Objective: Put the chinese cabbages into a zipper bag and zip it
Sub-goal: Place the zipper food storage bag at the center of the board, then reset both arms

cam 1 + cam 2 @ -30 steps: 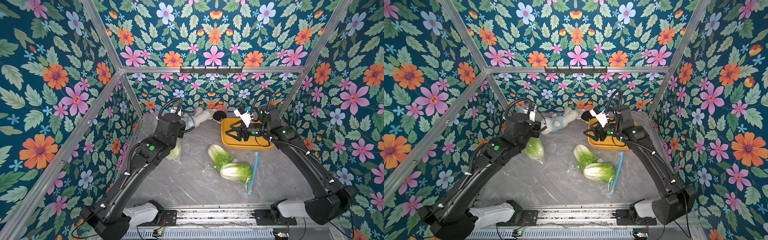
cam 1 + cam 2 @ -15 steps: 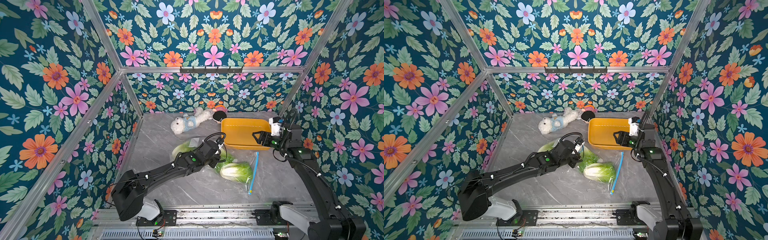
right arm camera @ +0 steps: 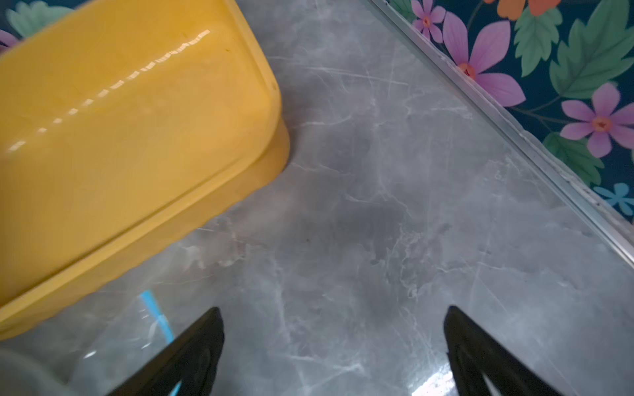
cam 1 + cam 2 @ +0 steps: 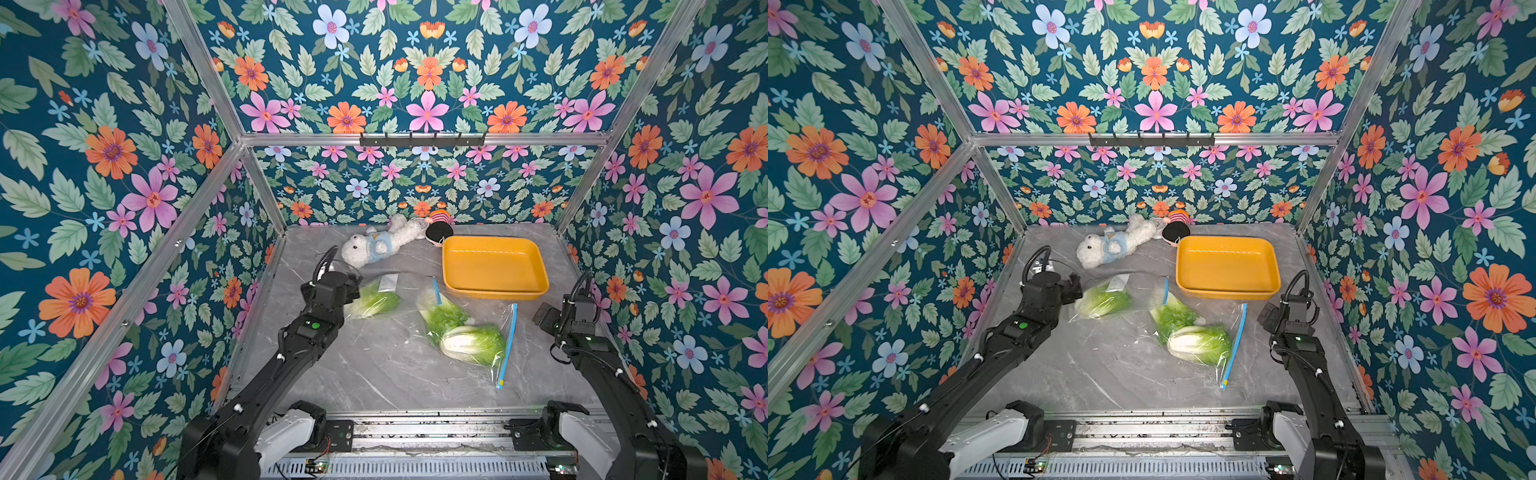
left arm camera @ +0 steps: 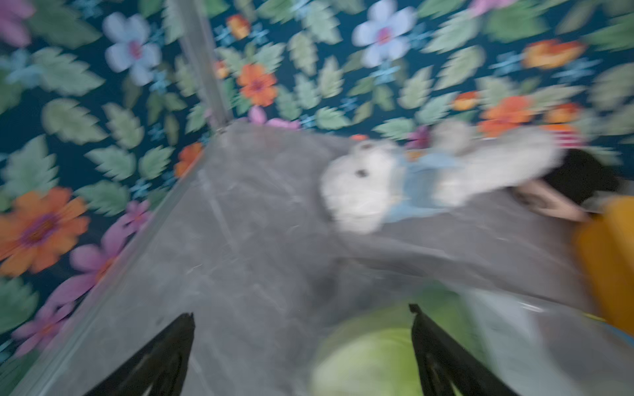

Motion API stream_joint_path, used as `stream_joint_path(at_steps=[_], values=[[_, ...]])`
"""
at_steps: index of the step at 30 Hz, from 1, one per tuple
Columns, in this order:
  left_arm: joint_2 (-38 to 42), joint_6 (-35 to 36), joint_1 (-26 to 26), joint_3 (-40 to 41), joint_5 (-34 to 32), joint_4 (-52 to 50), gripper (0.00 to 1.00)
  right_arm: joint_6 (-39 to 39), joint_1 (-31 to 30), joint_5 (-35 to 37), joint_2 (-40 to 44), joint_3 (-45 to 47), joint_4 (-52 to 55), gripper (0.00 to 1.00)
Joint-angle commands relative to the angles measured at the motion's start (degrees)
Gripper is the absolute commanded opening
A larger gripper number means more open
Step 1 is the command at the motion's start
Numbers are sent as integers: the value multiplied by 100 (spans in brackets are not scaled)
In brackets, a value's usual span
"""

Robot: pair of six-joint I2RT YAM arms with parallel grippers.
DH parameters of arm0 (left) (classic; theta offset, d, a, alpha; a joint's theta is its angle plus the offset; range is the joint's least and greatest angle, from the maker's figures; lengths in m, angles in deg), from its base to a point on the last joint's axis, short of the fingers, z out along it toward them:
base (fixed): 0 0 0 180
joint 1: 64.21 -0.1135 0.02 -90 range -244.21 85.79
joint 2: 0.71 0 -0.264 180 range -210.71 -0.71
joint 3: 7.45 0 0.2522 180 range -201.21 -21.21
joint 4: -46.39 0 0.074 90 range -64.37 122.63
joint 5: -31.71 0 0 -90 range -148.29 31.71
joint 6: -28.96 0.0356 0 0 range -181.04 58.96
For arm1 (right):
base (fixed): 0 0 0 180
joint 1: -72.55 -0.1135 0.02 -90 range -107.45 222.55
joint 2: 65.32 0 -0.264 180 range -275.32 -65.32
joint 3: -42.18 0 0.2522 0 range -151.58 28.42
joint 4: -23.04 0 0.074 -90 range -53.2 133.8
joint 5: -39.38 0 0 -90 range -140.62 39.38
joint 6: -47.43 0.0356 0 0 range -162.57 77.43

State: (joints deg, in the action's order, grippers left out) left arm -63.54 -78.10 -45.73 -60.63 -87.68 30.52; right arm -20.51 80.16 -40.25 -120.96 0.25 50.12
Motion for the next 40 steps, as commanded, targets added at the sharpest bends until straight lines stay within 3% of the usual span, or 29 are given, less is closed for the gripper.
stream_joint_path(at_steps=[1,3,7,8,10,13,15,17,20,21,22,24,25,27,40], values=[[-456,-274,-1084,615,-337,1083,99,-196,-7,450,-404,359,-1665,99],[-945,-55,-1542,1291,-111,2497,99,-407,-9,497,-825,553,-2377,99],[-1702,590,-1653,1900,-95,4616,99,-776,-53,97,-1441,311,-2949,99],[-1779,629,-1660,1767,21,4443,99,-828,-94,20,-1598,262,-3128,99],[-1959,963,-1663,1946,136,5353,99,-906,-136,-97,-1834,227,-3555,99],[-2126,971,-1795,2277,964,6341,99,-1191,-139,-621,-2199,446,-4902,99],[-2476,1270,-1749,2658,1291,7568,100,-1244,-192,-663,-2448,275,-4777,99],[-2479,1293,-1751,2805,1530,7708,100,-1558,-369,-906,-2492,348,-4979,99],[-3048,1462,-1701,2661,1497,8261,100,-1873,-691,-668,-2513,695,-5694,99],[-2911,1443,-1677,2348,1506,7312,100,-1828,-685,-653,-2513,781,-5836,99],[-2790,1389,-1633,2317,1472,6985,100,-1813,-687,-600,-2541,861,-6011,99],[-2970,1515,-1607,2401,1404,7590,100,-1860,-683,-659,-2660,1040,-6377,99],[-2902,1528,-1563,2385,1373,7404,100,-1909,-689,-651,-2820,1133,-6835,99],[-2914,1520,-1558,2377,1374,7385,100,-1852,-689,-692,-2674,1034,-6382,99],[-2894,1511,-1559,2394,1385,7379,100,-1853,-677,-692,-2751,1072,-6601,99]])
